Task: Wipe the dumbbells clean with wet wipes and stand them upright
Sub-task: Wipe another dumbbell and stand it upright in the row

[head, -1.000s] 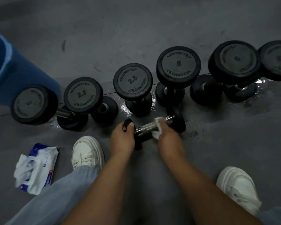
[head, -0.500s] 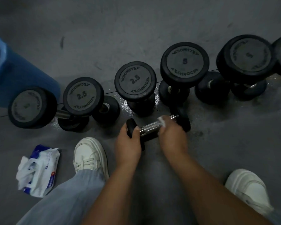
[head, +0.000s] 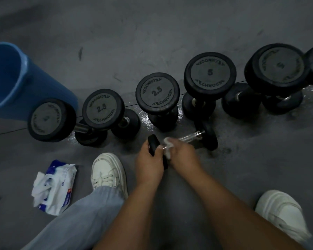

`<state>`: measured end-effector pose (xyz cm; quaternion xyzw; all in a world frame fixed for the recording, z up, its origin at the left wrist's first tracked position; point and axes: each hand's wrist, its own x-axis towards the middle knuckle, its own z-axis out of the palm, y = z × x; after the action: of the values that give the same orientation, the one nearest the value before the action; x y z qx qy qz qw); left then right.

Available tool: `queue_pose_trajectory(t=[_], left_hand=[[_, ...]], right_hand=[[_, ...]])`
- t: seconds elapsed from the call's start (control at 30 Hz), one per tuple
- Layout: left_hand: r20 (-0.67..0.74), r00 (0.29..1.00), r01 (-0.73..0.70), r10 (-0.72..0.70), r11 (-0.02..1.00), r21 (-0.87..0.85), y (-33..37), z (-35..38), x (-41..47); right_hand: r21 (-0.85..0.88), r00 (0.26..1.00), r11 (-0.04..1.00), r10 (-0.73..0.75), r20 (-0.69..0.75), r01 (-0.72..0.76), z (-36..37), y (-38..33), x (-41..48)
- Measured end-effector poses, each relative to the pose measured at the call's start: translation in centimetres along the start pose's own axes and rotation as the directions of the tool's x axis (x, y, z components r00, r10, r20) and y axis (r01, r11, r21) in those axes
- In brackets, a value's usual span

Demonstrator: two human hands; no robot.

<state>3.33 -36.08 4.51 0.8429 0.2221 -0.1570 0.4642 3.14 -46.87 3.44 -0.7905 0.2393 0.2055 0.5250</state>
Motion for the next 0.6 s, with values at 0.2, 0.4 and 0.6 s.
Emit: queue_pose_trajectory(t=[0.2, 0.4, 0.6], left_hand=[[0.033, 0.997, 0.058, -0.062, 0.991, 0.123, -0.8, -0.1, -1.5], [0.052, 0.99, 0.126, -0.133, 0.984, 0.125, -0.3, -0.9, -2.5], [0.061, 0.988, 0.129, -0.139, 0.98, 0.149, -1.2, -0.7, -3.2]], right_hand=[[-0.104, 0.969, 0.98, 0.149, -0.196, -0.172, -2.8, 1.0, -1.0], [0.018, 0.993, 0.994, 0.105, -0.058, -0.105, -2.1, 1.4, -2.5], [-0.193, 0.978, 0.962, 0.204, 0.046, -0.191, -0.2, 2.7, -4.1]])
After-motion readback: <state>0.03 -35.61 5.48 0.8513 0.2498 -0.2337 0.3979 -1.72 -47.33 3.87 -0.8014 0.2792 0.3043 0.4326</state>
